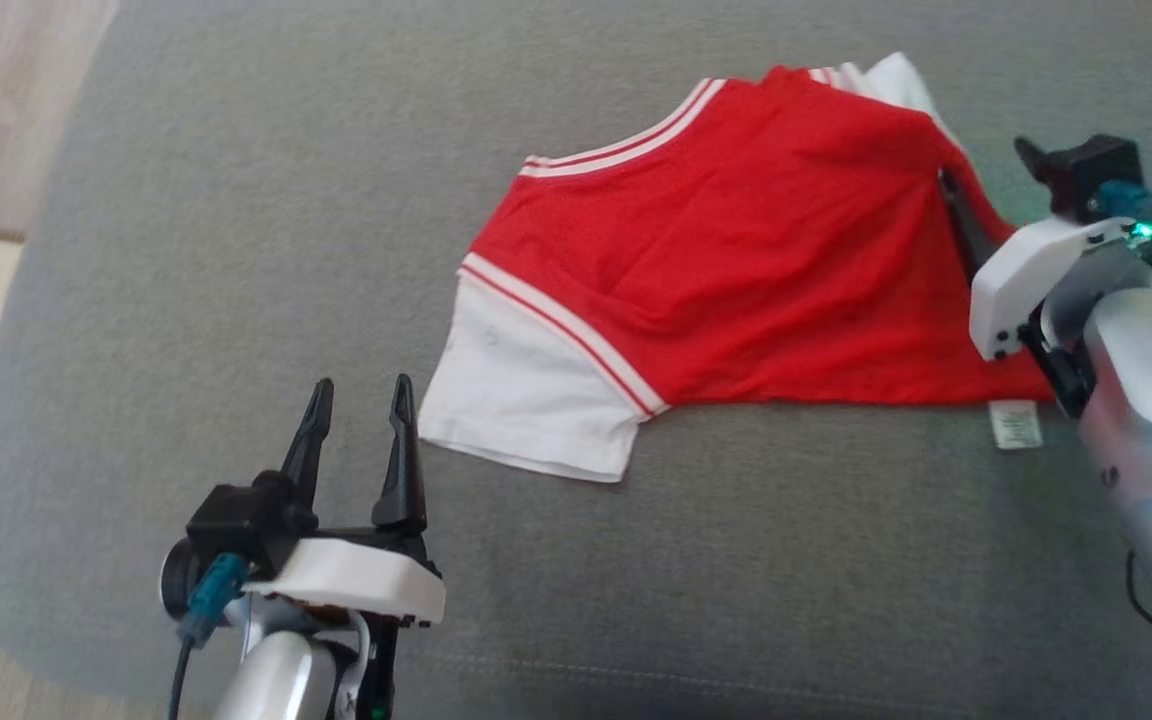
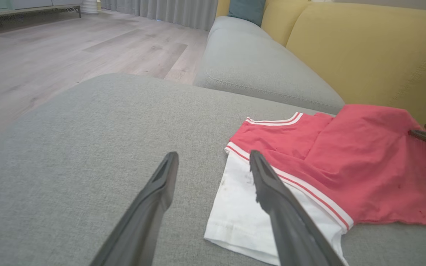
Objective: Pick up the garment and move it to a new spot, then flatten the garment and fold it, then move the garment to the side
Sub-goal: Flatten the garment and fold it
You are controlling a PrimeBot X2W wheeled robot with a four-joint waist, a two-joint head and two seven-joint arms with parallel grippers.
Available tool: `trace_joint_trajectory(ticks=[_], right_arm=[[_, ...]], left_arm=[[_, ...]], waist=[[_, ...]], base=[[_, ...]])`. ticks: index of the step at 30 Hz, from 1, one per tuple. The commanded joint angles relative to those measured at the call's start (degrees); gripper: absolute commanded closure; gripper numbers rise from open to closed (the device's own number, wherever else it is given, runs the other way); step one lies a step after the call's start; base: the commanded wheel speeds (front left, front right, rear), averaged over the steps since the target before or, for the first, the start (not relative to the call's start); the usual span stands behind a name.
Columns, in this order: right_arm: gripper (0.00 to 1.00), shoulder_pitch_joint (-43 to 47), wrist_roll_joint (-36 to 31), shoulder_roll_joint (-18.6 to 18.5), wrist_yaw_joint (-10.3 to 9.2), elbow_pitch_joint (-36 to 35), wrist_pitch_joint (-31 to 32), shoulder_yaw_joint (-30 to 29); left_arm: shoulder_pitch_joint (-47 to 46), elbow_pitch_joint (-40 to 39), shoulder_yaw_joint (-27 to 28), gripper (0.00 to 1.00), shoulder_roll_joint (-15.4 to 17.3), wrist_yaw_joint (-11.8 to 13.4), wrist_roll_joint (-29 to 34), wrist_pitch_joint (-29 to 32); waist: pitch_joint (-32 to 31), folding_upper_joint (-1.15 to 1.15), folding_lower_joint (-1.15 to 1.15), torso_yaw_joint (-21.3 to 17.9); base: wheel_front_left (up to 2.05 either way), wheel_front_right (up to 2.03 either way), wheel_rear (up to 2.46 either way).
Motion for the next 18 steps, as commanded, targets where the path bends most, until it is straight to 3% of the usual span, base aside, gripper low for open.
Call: trace_joint_trajectory(ticks=[1,8,18], right_arm=[[0.00,-1.45,0.51,0.61,0.37,-1.32,-1.23,0.07],[0.00,2.88,4.47,3.51,0.37,-3.23,-8.29,-4.08],[0.00,16.23,4.03,7.68,0.37,-14.72,-9.92,-11.82]], left_arm=[[-1.47,-1.80,2.05,0.00,-0.08,-0.15,0.63,-0.70],[-0.98,-1.61,3.87,0.00,-0.08,-0.95,1.95,-0.70],[2.49,-0.42,6.01,0.00,-0.08,-0.93,2.14,-0.70]], waist=[[-0.78,0.00,0.00,-1.22],[-4.92,0.00,0.00,-6.60],[-10.81,0.00,0.00,-10.79]], base=[[0.00,0.00,0.00],[0.00,0.00,0.00],[0.00,0.00,0.00]])
